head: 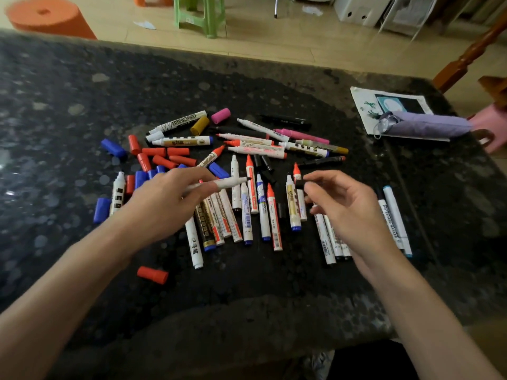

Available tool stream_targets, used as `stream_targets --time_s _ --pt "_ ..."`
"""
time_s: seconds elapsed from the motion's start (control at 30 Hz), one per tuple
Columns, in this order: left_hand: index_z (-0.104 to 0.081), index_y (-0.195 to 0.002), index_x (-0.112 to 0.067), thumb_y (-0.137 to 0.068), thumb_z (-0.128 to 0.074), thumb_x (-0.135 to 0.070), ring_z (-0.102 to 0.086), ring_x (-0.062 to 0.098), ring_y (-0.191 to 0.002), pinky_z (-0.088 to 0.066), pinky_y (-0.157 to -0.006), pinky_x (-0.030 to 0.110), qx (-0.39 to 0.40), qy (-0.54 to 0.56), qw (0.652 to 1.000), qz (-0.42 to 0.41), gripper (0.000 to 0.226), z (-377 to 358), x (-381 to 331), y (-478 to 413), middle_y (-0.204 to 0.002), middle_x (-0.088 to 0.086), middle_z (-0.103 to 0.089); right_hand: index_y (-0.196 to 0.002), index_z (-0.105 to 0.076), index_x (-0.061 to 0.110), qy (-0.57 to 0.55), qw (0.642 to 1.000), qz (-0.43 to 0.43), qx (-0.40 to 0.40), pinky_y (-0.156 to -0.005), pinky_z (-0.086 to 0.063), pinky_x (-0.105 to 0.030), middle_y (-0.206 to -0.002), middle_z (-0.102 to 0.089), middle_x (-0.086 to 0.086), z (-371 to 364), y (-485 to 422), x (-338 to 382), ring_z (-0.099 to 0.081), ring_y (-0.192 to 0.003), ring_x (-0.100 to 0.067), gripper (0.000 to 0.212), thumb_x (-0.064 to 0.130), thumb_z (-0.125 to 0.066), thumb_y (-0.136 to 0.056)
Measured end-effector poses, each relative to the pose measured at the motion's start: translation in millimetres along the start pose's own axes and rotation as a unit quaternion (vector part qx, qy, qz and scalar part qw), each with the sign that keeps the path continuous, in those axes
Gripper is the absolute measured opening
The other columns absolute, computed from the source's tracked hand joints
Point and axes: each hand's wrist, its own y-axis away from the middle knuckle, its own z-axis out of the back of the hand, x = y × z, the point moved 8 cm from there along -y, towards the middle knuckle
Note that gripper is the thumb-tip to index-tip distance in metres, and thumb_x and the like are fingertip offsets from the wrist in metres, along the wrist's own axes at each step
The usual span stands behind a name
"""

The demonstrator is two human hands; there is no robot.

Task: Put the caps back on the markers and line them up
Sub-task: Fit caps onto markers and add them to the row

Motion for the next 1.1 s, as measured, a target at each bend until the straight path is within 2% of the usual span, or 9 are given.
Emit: stream_targets --time_s 0.1,0.17,0.3,0.4,0.5,0.67,0.87,1.0,1.1 --pt "-0.056 -0.113 -0.038 -0.102 -0.047 -0.045 -0.066 0.016 -0.066 -0.060 -0.061 0.038 0.023 -0.001 0.999 0.034 0.016 -17 -1 8 -0.083 -0.003 -0.067 -0.111 -0.071 0.031 0.115 0.993 0.008 0.014 -0.083 -0.059 -0.024 -0.103 -0.075 0.010 -4 -4 -8 -0.071 -0.093 -0.001 0.026 0.014 -0.077 -0.092" --pt "-0.052 -0.117 -0.036 -0.104 -0.047 -0.044 -0.067 0.014 -0.077 -0.060 -0.070 0.039 0.032 -0.011 0.999 0.024 0.016 -36 -12 12 -0.093 -0.006 -0.068 -0.107 -0.067 0.031 0.179 0.984 0.001 0.019 -0.077 -0.055 -0.019 -0.100 -0.072 0.013 -14 -6 -14 -0.068 -0.088 0.005 0.024 0.021 -0.081 -0.090" --pt "-0.050 -0.120 -0.032 -0.105 -0.047 -0.044 -0.064 0.016 -0.090 -0.054 -0.083 0.043 0.002 -0.015 1.000 0.019 0.019 -50 -23 17 -0.104 -0.006 -0.068 -0.109 -0.073 0.036 0.308 0.951 0.023 0.022 -0.074 -0.050 -0.023 -0.097 -0.071 0.015 -26 -14 -17 -0.065 -0.089 0.001 0.017 0.034 -0.076 -0.092" --pt "-0.050 -0.121 -0.032 -0.105 -0.047 -0.045 -0.063 0.012 -0.086 -0.055 -0.078 0.035 0.005 -0.015 1.000 0.027 0.021 -52 -23 21 -0.101 -0.007 -0.067 -0.122 -0.074 0.035 0.318 0.948 0.027 0.016 -0.074 -0.046 -0.024 -0.103 -0.071 0.009 -27 -22 -19 -0.064 -0.092 -0.003 0.026 0.029 -0.071 -0.097" --pt "-0.050 -0.119 -0.031 -0.104 -0.049 -0.045 -0.066 0.013 -0.083 -0.059 -0.076 0.039 0.003 -0.017 1.000 0.023 0.021 -53 -23 20 -0.101 -0.006 -0.068 -0.126 -0.072 0.032 0.308 0.951 0.025 0.010 -0.072 -0.045 -0.022 -0.100 -0.071 0.010 -27 -27 -22 -0.064 -0.091 -0.003 0.030 0.026 -0.072 -0.097" --pt "-0.051 -0.119 -0.031 -0.105 -0.048 -0.044 -0.066 0.016 -0.084 -0.057 -0.076 0.042 -0.004 -0.030 1.000 0.003 0.019 -53 -27 19 -0.103 -0.004 -0.069 -0.113 -0.074 0.026 0.315 0.948 0.044 -0.030 -0.072 -0.044 -0.018 -0.088 -0.071 0.013 -24 -34 -17 -0.065 -0.083 0.002 0.018 0.022 -0.074 -0.095" --pt "-0.053 -0.120 -0.032 -0.103 -0.050 -0.046 -0.067 0.016 -0.085 -0.059 -0.077 0.042 0.000 -0.020 1.000 -0.018 0.023 -62 -33 21 -0.102 -0.005 -0.069 -0.112 -0.073 0.024 0.402 0.910 0.098 -0.027 -0.077 -0.052 -0.032 -0.094 -0.067 0.006 -34 -34 -16 -0.064 -0.086 -0.013 0.018 0.028 -0.074 -0.094" --pt "-0.051 -0.118 -0.032 -0.104 -0.049 -0.046 -0.065 0.016 -0.076 -0.058 -0.071 0.043 -0.009 -0.019 1.000 -0.023 0.021 -68 -38 22 -0.091 -0.006 -0.067 -0.103 -0.072 0.027 0.400 0.912 0.089 -0.029 -0.060 -0.039 -0.021 -0.080 -0.063 0.008 -31 -36 -14 -0.057 -0.070 -0.006 0.013 0.033 -0.077 -0.093" --pt "-0.050 -0.118 -0.032 -0.103 -0.048 -0.048 -0.065 0.014 -0.076 -0.059 -0.071 0.041 -0.006 -0.022 0.999 -0.023 0.022 -70 -39 21 -0.093 -0.007 -0.067 -0.100 -0.073 0.027 0.400 0.914 0.072 -0.008 -0.058 -0.038 -0.022 -0.075 -0.062 0.007 -33 -35 -17 -0.056 -0.066 -0.007 0.011 0.030 -0.078 -0.091"
